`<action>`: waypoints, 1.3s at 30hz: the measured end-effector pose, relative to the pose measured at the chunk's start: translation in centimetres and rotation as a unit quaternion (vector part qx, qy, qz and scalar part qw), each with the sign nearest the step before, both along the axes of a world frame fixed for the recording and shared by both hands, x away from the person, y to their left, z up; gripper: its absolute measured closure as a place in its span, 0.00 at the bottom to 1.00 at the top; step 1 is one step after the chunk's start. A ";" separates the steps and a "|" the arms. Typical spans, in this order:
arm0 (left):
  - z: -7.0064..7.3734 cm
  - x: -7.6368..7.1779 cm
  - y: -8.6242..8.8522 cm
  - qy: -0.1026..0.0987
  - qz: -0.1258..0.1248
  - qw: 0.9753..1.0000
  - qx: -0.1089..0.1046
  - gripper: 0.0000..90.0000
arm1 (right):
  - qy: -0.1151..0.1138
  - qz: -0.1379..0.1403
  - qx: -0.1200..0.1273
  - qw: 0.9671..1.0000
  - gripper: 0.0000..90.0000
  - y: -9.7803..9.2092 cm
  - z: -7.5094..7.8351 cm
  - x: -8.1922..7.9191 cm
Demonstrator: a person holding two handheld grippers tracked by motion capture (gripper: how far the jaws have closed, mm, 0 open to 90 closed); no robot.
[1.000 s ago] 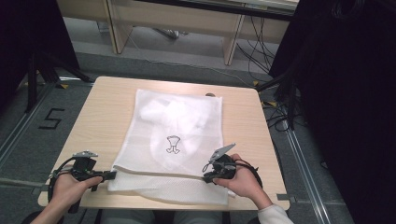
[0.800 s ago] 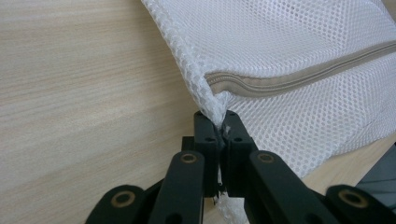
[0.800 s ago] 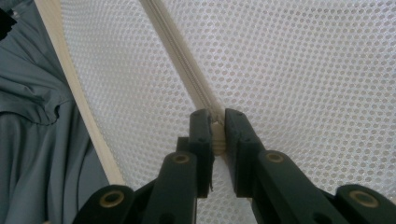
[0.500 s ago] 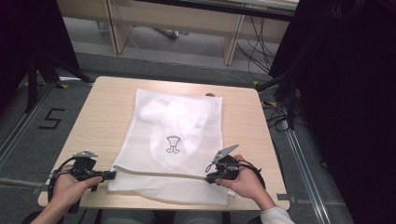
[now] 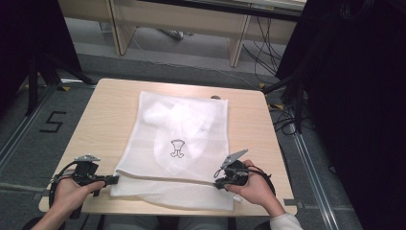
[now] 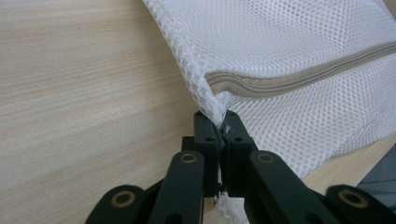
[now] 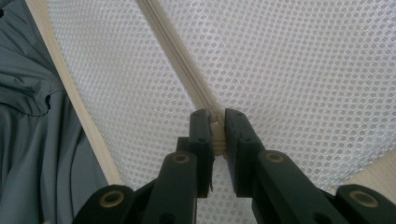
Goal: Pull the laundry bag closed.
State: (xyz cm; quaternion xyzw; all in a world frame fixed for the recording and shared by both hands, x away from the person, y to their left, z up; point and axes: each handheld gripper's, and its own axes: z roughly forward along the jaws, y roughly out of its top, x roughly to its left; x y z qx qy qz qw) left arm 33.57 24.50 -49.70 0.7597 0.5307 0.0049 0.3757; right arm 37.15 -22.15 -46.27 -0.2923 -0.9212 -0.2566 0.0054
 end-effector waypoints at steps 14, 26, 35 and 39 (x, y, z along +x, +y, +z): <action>0.0 0.0 0.0 0.001 0.000 1.000 -0.001 0.96 | 0.004 -0.015 -0.004 1.000 0.92 -1.3 0.0 0.0; 0.0 0.0 0.0 -0.002 0.000 1.000 -0.001 0.96 | 0.011 -0.029 -0.004 1.000 0.92 -3.0 -0.2 -0.1; 0.0 0.0 0.0 0.000 -0.001 1.000 0.000 0.96 | 0.015 -0.032 -0.004 0.999 0.92 -3.6 -0.4 0.0; 0.0 0.1 0.0 0.001 -0.001 1.000 0.001 0.96 | 0.019 -0.035 -0.005 0.999 0.92 -3.5 -0.5 -0.1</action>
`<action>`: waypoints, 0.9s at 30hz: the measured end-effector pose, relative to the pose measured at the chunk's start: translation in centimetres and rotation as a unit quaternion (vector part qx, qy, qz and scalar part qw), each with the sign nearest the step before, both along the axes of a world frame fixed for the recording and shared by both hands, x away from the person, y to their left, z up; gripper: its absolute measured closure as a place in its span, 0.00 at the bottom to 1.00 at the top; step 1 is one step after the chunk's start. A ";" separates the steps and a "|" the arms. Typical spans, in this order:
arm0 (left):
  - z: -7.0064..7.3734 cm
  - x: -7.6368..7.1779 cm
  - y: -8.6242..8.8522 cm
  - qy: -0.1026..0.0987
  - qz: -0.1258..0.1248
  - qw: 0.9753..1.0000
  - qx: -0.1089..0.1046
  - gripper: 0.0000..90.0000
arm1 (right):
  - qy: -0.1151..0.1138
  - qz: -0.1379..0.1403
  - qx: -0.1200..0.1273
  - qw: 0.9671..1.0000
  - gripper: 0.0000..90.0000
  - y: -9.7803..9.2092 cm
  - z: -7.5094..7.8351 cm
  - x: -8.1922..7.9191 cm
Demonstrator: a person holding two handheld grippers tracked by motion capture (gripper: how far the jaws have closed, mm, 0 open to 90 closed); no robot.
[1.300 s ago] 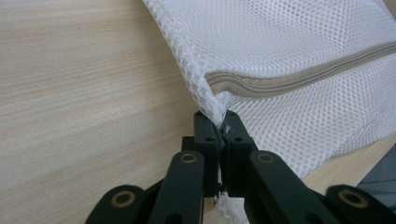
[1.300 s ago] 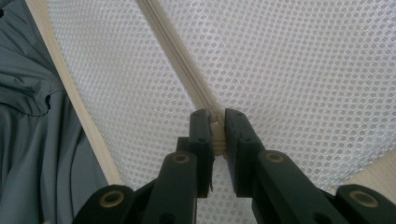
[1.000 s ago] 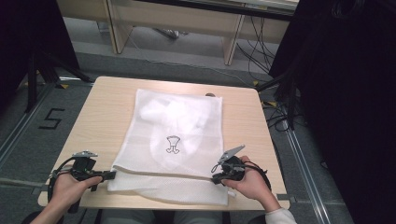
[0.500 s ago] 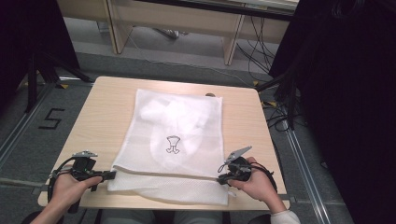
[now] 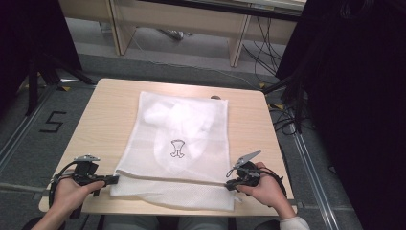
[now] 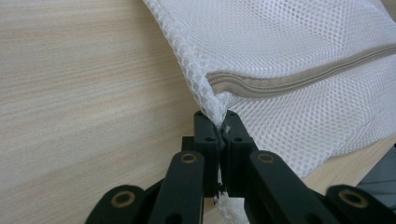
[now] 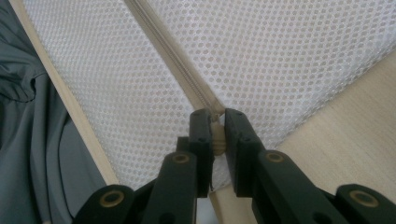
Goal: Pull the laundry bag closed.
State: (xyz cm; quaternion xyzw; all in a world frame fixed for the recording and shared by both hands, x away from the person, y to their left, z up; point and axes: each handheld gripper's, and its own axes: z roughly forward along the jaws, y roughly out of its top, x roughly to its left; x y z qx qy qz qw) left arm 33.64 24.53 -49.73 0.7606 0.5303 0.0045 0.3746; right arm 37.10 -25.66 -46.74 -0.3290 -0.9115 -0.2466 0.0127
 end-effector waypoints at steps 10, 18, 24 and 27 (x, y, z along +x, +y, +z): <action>-0.2 0.0 -0.1 0.001 -0.002 1.000 0.012 0.91 | 0.022 -0.009 0.002 1.000 0.91 0.2 -0.6 -0.1; 0.1 0.1 0.1 -0.058 0.046 0.997 0.005 0.53 | -0.048 -0.066 0.055 0.995 0.75 -0.1 0.0 0.5; 0.5 0.2 0.0 -0.102 0.072 0.992 -0.007 0.45 | -0.088 -0.129 0.086 0.984 0.73 -0.7 0.2 1.0; 0.8 0.3 0.3 -0.116 0.065 0.991 0.022 0.42 | -0.101 -0.144 0.077 0.981 0.71 -1.1 0.4 1.2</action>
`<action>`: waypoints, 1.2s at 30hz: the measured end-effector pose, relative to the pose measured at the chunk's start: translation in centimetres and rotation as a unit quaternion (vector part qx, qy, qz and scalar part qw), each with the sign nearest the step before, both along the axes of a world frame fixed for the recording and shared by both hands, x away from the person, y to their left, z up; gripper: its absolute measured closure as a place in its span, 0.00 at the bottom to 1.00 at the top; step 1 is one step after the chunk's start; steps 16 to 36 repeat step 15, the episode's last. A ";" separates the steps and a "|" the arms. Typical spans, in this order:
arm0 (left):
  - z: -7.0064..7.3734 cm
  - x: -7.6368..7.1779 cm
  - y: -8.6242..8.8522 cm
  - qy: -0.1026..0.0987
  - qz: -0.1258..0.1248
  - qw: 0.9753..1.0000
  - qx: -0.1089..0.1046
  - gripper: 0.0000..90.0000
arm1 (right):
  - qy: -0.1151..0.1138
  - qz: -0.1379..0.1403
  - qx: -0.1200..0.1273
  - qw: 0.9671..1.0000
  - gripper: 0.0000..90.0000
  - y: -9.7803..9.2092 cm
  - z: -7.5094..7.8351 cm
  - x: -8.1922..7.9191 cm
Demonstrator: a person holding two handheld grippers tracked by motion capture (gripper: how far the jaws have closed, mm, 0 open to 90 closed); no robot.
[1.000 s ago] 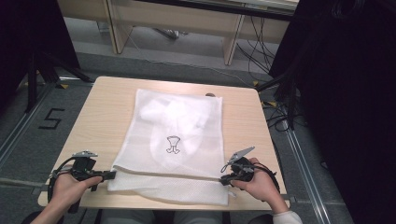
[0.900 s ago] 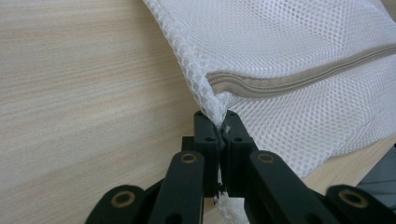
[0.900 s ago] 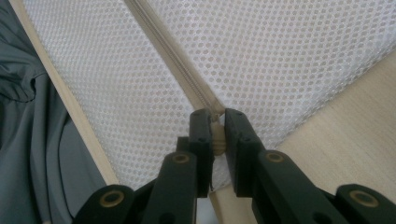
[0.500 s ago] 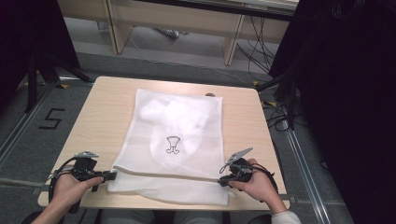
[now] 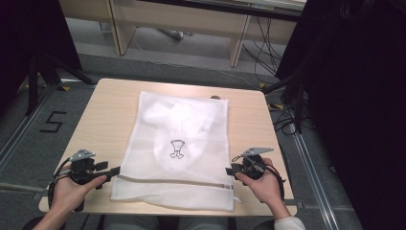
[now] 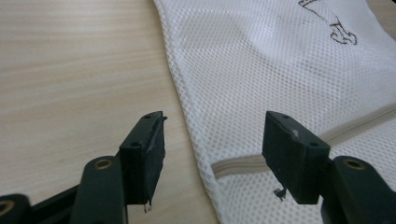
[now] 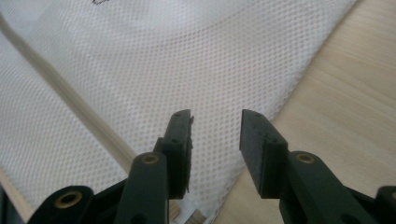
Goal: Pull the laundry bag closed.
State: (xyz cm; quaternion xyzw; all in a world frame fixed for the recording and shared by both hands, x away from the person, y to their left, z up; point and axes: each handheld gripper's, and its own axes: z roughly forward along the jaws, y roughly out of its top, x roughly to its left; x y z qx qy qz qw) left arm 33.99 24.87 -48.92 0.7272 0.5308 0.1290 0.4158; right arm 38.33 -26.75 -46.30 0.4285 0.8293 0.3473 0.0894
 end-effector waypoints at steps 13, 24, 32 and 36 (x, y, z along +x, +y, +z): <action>-0.1 0.8 0.5 -0.007 0.012 1.000 -0.007 0.39 | 0.041 -0.047 0.062 0.996 0.67 -0.9 -0.4 0.5; -0.1 0.7 0.5 -0.006 0.011 1.000 -0.007 0.39 | 0.029 -0.040 0.064 0.997 0.67 -1.0 -0.5 0.6; -0.1 0.7 0.5 -0.006 0.011 1.000 -0.007 0.39 | 0.029 -0.040 0.064 0.997 0.67 -1.0 -0.5 0.6; -0.1 0.7 0.5 -0.006 0.011 1.000 -0.007 0.39 | 0.029 -0.040 0.064 0.997 0.67 -1.0 -0.5 0.6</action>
